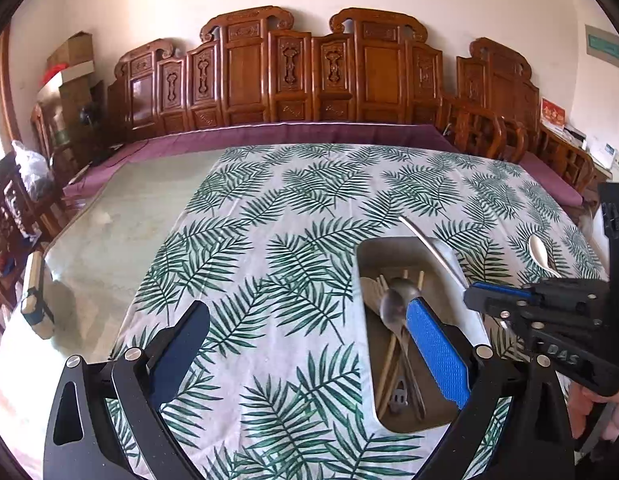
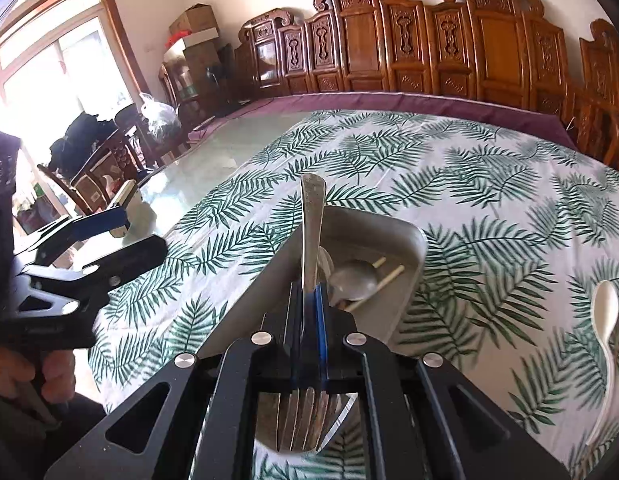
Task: Organize utensils
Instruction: 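Lower the metal fork into the tray and open the right gripper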
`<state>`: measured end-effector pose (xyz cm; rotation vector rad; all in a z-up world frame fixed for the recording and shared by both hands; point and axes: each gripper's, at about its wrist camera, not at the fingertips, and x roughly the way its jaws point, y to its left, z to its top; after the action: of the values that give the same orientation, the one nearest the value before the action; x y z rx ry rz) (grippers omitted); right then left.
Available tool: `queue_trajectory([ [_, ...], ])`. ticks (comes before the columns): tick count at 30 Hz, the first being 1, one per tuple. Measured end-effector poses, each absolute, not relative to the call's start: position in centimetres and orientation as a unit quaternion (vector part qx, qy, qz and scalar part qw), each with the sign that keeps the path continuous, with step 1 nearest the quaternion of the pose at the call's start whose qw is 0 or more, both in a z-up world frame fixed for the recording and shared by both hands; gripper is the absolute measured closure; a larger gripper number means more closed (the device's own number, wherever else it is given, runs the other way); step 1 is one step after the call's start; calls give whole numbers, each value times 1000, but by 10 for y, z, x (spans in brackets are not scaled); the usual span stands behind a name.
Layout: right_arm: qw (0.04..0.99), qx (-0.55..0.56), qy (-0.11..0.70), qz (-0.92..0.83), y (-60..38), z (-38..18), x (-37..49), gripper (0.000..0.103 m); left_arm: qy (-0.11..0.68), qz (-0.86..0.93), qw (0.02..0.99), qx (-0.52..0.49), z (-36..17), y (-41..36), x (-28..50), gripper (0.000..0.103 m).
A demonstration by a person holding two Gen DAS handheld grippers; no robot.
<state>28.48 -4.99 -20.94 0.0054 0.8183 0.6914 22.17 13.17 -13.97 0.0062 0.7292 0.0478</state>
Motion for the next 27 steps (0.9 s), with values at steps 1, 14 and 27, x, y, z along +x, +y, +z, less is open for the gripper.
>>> queue_trajectory([
  [1,859,4,393,329,-46,-213,287,95,357,23,934,-1,-140,133,221,8],
  [14,843,11,443,306,-35,-261,301,94,365,23,931,-14,-146,140,223,8],
  [27,866,-16,386,317,-87,-220,271,92,364,9,931,-3,-147,117,227,8],
])
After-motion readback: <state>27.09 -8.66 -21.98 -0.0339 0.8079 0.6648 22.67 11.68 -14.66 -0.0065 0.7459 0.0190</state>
